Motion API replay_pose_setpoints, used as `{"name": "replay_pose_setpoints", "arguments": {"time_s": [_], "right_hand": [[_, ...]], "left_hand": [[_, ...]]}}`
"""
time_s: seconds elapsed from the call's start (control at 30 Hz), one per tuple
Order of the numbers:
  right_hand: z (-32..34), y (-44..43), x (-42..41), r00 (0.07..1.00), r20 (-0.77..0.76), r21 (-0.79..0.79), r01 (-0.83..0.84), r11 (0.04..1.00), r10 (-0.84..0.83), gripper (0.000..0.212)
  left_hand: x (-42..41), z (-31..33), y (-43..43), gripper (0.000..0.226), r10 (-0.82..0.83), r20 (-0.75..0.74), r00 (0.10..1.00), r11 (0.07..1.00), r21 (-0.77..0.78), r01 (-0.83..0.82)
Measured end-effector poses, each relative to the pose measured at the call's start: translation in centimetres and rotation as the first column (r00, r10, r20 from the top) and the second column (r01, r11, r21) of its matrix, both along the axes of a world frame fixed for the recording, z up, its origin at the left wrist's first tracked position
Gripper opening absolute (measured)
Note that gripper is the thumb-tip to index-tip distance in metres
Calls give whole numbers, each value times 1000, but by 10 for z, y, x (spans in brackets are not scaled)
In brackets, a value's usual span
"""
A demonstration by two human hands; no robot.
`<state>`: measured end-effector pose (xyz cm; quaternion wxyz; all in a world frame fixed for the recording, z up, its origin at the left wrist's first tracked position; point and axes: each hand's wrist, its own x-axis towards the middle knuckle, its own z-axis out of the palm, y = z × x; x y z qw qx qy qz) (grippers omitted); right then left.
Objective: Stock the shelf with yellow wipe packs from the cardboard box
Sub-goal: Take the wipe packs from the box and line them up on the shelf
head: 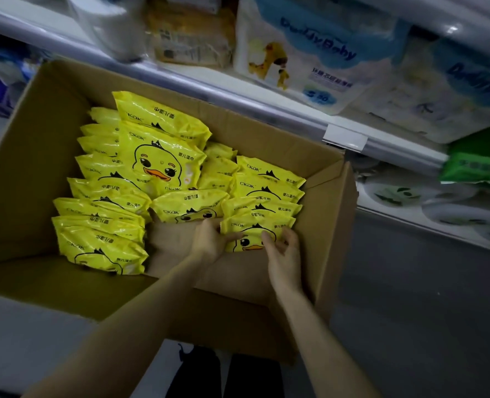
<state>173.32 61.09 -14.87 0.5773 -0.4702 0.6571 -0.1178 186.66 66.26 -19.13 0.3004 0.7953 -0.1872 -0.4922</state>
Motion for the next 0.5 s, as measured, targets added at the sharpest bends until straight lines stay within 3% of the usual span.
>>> {"name": "replay_pose_setpoints", "arguments": {"time_s": [0.07, 0.17, 0.3, 0.4, 0.5], "right_hand": [[-1, 0, 0, 1000, 9, 6, 16, 1000, -16, 71], [2, 1, 3, 1000, 11, 18, -21, 1000, 21, 86], [6, -5, 6, 997, 70, 150, -33, 988, 22, 101], [7, -8, 6, 994, 85, 240, -90, 967, 71, 72], [10, -10, 5, 997, 44, 250, -77, 965, 68, 53]], "left_hand": [[7, 12, 3, 18, -2, -49, 999, 999, -33, 0], [24, 27, 8, 9, -36, -130, 991, 995, -93, 23], [44, 55, 14, 4, 8, -307, 952, 988, -147, -56], [51, 65, 19, 10, 31, -402, 915, 984, -148, -98], [53, 61, 25, 13, 46, -287, 957, 990, -113, -81]]}}
